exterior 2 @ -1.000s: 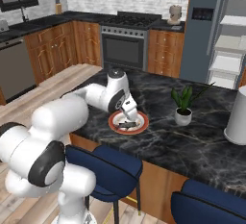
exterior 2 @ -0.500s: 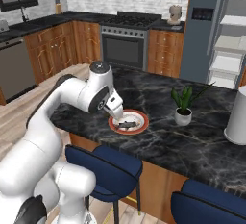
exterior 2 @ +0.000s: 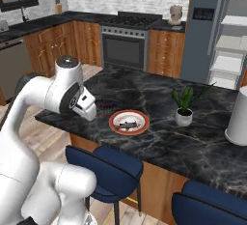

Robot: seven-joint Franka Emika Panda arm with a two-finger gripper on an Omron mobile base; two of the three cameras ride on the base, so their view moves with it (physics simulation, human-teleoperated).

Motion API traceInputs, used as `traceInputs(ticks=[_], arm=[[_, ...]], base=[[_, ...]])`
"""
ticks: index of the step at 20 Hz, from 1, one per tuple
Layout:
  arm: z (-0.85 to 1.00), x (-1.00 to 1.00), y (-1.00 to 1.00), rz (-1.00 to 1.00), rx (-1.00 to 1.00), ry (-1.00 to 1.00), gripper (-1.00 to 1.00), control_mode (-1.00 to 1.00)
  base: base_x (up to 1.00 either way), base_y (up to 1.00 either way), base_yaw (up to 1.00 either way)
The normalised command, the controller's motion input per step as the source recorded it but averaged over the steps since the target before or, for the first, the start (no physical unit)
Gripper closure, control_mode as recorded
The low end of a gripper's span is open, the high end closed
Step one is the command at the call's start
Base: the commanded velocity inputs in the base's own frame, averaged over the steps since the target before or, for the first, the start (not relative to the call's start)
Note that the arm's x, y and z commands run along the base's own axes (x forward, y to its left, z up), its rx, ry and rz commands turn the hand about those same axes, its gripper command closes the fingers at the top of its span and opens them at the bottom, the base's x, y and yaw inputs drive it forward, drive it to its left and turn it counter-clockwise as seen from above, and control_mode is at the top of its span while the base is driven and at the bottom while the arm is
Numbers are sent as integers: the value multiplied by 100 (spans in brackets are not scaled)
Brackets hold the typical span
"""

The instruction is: Take the fish from the fridge and place it on the digital scale on the counter by the fridge. Wait a few seconds for a reading, then move it to the plate on the dining counter.

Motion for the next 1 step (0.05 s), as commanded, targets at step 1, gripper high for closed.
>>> traceInputs(ticks=[1], arm=[[0, -52, 89, 16, -7, 0, -100, -100]], base=[[0, 0, 0]])
